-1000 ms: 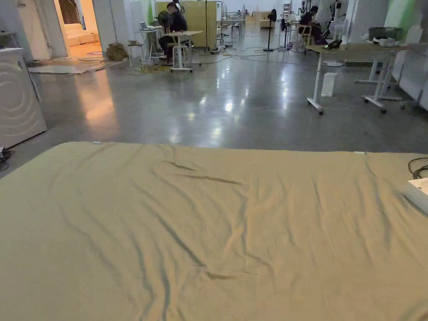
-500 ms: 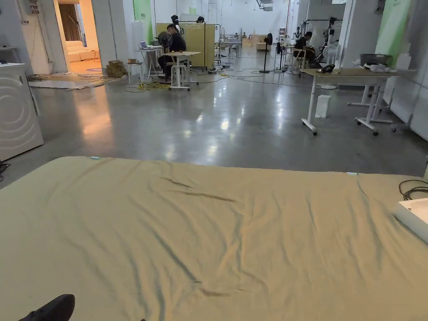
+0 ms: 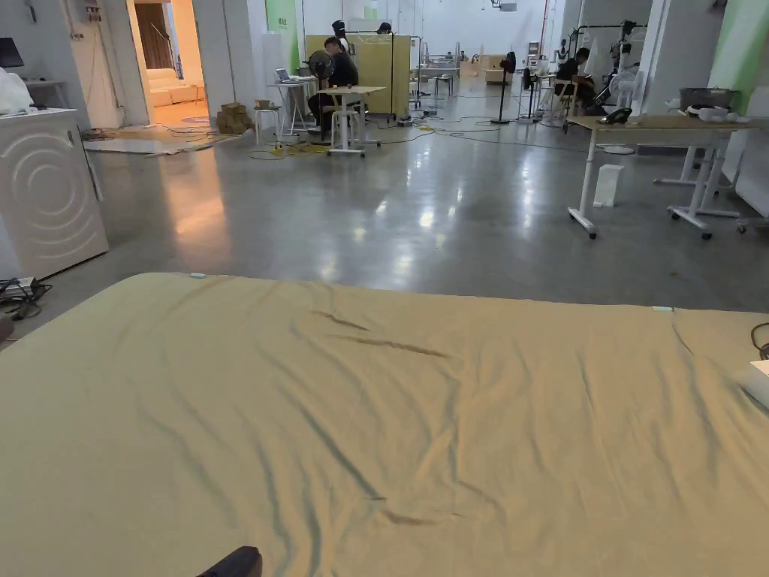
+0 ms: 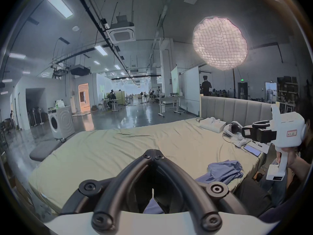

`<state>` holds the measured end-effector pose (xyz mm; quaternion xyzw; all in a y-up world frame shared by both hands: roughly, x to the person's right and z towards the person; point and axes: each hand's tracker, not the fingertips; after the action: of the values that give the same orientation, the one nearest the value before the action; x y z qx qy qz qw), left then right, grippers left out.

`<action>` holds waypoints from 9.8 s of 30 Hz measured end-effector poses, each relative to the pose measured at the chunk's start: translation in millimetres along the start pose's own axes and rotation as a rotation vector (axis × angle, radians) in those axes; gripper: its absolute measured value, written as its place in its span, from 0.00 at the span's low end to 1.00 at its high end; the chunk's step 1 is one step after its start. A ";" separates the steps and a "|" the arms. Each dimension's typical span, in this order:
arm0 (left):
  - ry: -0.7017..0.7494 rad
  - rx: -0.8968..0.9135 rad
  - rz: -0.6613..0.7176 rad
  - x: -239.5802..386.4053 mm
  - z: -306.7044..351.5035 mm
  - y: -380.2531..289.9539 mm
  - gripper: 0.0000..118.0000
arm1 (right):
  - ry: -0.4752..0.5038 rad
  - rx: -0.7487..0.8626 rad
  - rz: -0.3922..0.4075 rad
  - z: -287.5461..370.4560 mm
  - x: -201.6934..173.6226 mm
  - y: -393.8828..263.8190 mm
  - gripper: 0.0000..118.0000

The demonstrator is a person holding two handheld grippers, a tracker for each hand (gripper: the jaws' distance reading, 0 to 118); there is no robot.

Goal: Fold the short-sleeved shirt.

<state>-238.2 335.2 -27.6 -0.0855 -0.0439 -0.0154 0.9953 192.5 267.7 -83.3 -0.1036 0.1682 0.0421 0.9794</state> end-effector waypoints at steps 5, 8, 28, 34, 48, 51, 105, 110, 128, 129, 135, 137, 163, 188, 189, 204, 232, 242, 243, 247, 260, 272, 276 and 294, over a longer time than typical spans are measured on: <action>-0.022 -0.033 0.157 -35.2 -2.7 -21.5 0.01 | 0.021 -0.014 -0.054 0.0 5.5 -5.3 0.00; -0.022 -0.025 0.429 -82.7 -3.5 -58.3 0.01 | 0.032 -0.045 -0.092 -1.0 8.1 -10.8 0.00; -0.163 -0.517 1.215 -194.2 -119.2 -346.6 0.89 | 0.043 -0.241 -0.280 -13.3 18.5 -44.5 0.00; -0.291 -0.498 1.329 -181.5 -146.3 -362.5 0.89 | 0.038 -0.274 -0.255 -14.1 13.5 -47.7 0.00; -0.266 -0.532 1.272 -175.0 -151.2 -348.8 0.16 | 0.044 -0.331 -0.171 -15.9 4.3 -53.2 0.00; -0.245 -0.491 1.275 -188.5 -143.6 -341.2 0.15 | 0.040 -0.348 -0.163 -15.5 5.7 -54.2 0.00; -0.259 -0.794 0.713 0.8 -244.0 -293.8 0.04 | -0.004 -0.428 -0.281 12.7 17.5 -94.7 0.00; -0.370 -0.579 0.759 -36.3 -219.1 -259.1 0.04 | -0.008 -0.427 -0.217 10.7 10.9 -87.1 0.00; -0.313 -0.644 1.254 -137.1 -184.8 -351.9 0.89 | 0.027 -0.456 -0.324 10.7 16.7 -95.3 0.00; -0.334 -0.601 1.270 -131.3 -185.5 -349.8 0.89 | 0.019 -0.455 -0.321 12.5 17.7 -94.9 0.00; -0.272 -0.658 1.221 -111.0 -197.3 -346.1 0.18 | 0.001 -0.465 -0.353 14.8 25.0 -98.0 0.00; -0.311 -0.610 1.286 -115.9 -194.7 -355.0 0.18 | -0.009 -0.477 -0.340 13.8 24.0 -99.0 0.00; -0.388 -0.641 0.697 -23.2 -229.1 -228.2 0.18 | 0.050 -0.467 -0.291 7.9 9.3 -96.8 0.00; -0.361 -0.864 0.759 45.7 -273.8 -295.9 0.01 | 0.019 -0.550 -0.384 14.7 20.0 -123.5 0.00; -0.363 -0.869 0.749 47.0 -272.2 -293.2 0.01 | 0.041 -0.560 -0.397 11.7 17.2 -124.9 0.00; -0.348 -0.527 0.799 -80.8 -155.4 -215.8 0.03 | 0.371 -0.689 -0.466 -167.8 -59.5 -125.8 0.00; -0.435 -0.878 0.959 -91.3 -232.3 -330.5 0.32 | 0.373 -0.844 -0.561 -208.7 -54.0 -174.6 0.00; -0.419 -0.701 0.883 -146.4 -215.5 -223.8 0.29 | 0.416 -0.781 -0.539 -169.3 -17.8 -147.3 0.00; -0.390 -0.682 0.857 -165.1 -209.9 -207.7 0.29 | 0.402 -0.785 -0.534 -164.6 -13.3 -148.3 0.00; -0.201 -0.647 0.798 -263.5 -174.9 -166.0 0.29 | 0.335 -0.827 -0.505 -149.3 1.4 -162.0 0.00; 0.241 -0.841 0.884 -405.7 -148.5 -233.6 0.61 | 0.281 -0.905 -0.697 -133.6 16.3 -190.4 0.00; 0.097 -0.688 0.491 -336.7 -98.2 -76.7 0.74 | 0.166 -0.638 -0.558 -112.9 66.3 -135.7 0.00; 0.005 -0.425 0.262 -243.3 -85.5 -0.2 0.74 | 0.128 -0.455 -0.417 -93.0 69.8 -77.2 0.00; 0.043 -0.008 -0.077 24.9 -49.0 41.1 0.70 | 0.004 0.090 -0.059 -18.4 35.2 44.5 0.00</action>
<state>-207.6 366.7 -80.4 -0.0872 -0.0257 -0.0556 0.9943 214.4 308.8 -120.6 -0.0646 0.1690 0.0053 0.9835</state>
